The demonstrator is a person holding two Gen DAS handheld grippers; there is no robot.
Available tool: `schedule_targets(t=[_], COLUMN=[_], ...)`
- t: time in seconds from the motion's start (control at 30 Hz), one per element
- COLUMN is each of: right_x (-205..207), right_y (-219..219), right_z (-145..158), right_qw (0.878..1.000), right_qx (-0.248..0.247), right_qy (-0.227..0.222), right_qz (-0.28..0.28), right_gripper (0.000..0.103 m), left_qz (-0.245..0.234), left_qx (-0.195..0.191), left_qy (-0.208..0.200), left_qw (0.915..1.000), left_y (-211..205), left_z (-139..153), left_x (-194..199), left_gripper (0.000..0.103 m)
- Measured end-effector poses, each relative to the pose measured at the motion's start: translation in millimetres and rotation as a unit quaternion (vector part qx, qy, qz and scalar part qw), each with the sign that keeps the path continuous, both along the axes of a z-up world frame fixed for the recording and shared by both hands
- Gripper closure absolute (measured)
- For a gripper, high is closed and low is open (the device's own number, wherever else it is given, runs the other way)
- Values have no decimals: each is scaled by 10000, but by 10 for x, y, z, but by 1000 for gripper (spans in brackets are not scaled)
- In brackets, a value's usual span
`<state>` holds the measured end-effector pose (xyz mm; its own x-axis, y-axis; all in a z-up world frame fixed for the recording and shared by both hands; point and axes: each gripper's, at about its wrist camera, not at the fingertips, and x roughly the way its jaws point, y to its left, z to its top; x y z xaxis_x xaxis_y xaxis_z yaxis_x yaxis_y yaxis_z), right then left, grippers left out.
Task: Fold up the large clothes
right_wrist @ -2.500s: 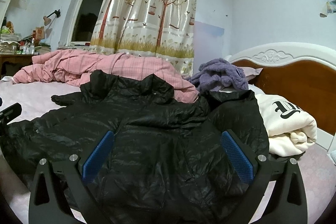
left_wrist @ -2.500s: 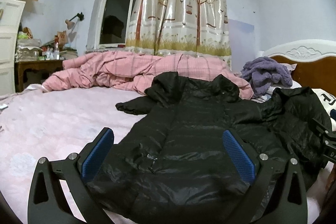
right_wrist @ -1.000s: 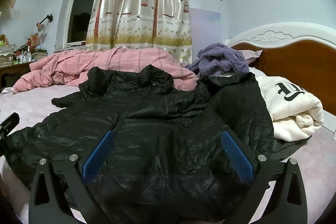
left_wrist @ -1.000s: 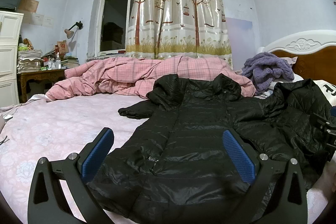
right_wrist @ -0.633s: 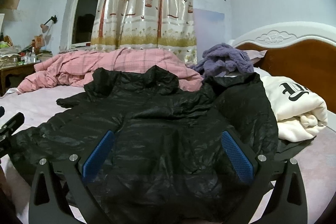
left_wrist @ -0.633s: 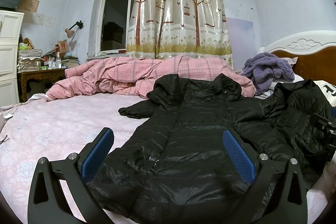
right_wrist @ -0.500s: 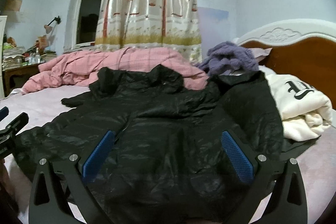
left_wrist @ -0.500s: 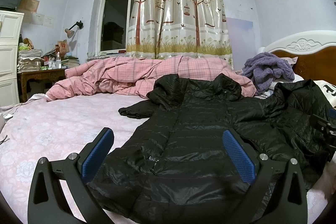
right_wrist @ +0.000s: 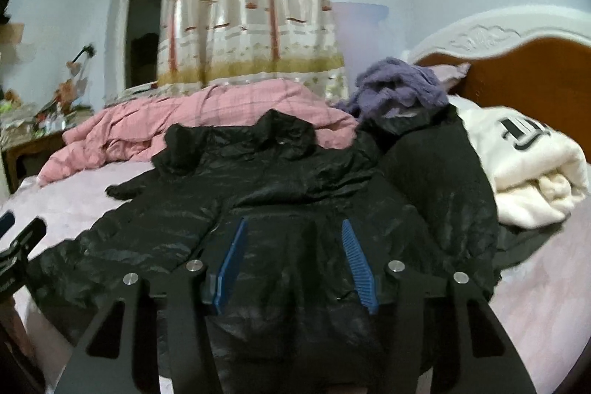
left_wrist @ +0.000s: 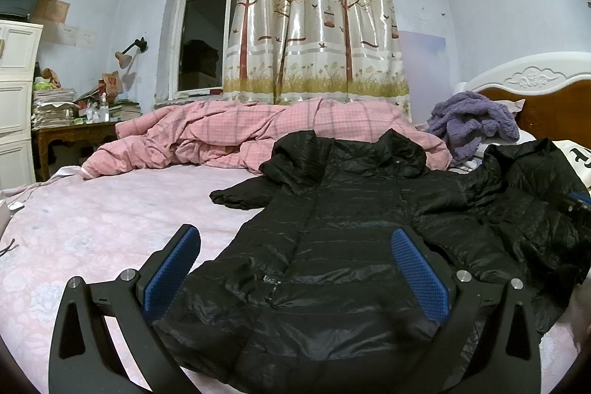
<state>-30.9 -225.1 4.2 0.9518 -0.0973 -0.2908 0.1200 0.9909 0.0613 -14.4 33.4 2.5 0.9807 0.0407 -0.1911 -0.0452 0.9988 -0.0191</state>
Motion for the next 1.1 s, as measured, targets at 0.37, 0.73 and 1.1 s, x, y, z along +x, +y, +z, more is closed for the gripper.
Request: schedule_targets(t=[0.37,0.73,1.1], right_x=[-80,-163,-156], right_y=[-74,204,128], right_z=[32,65,55], right_qw=[9974,9944,9953], right_qx=[39,-683,-533], right_qy=[-219,-448,-400], right_qz=[-685,-677,-699], right_gripper=[15,1,1], left_qz=[-3,-4,159], left_qx=[0,7,66], left_qy=[-7,-10,56], left_qw=[10000,10000,9998], left_y=[13,14,61], left_z=[3,0,15], left_x=[-8,-10,1], left_gripper=[0,0,0])
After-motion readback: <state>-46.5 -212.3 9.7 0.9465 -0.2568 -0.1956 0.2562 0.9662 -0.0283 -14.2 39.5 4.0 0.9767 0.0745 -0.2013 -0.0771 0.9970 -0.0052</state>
